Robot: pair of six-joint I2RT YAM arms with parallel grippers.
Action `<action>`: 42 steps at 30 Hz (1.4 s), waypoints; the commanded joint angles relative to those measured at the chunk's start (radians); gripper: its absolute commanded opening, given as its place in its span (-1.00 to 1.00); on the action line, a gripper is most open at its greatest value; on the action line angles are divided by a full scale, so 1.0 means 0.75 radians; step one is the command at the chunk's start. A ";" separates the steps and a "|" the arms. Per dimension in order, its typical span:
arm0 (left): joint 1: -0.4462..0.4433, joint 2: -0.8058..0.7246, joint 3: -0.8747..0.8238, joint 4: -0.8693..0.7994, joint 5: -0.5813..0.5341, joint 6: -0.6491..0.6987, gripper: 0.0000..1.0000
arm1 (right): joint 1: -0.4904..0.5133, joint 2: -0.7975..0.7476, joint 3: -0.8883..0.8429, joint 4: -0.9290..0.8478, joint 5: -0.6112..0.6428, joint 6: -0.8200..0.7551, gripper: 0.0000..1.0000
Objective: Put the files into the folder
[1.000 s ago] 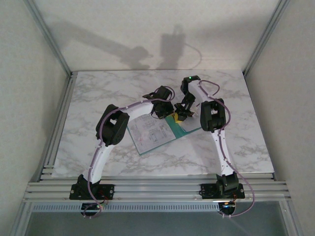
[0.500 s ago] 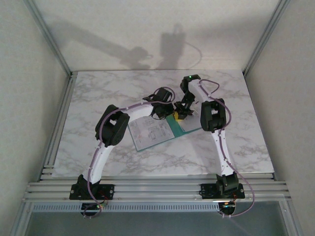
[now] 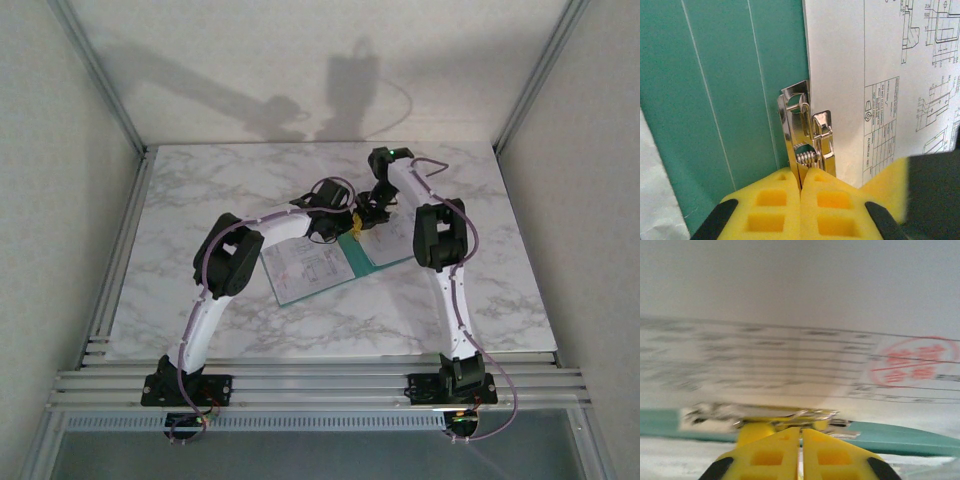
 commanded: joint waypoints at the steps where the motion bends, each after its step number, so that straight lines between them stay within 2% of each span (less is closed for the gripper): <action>1: -0.069 0.161 -0.116 -0.313 -0.005 0.023 -1.00 | 0.003 -0.151 -0.107 0.166 0.063 -0.087 -0.68; 3: -0.069 0.161 -0.120 -0.314 -0.005 0.024 -1.00 | 0.002 -0.225 -0.249 0.276 0.057 -0.101 -0.65; 7: -0.069 0.157 -0.124 -0.307 0.000 0.024 -1.00 | 0.005 -0.311 -0.447 0.395 0.019 -0.107 -0.78; 12: -0.069 0.154 -0.128 -0.297 0.010 0.026 -1.00 | 0.011 -0.466 -0.710 0.573 0.017 -0.084 -0.80; 19: -0.067 0.159 -0.127 -0.289 0.018 0.029 -1.00 | 0.014 -0.504 -0.877 0.747 -0.019 -0.058 -0.87; 42: -0.059 0.147 -0.158 -0.266 0.038 0.034 -1.00 | 0.056 -0.496 -0.939 0.736 -0.015 -0.042 -0.93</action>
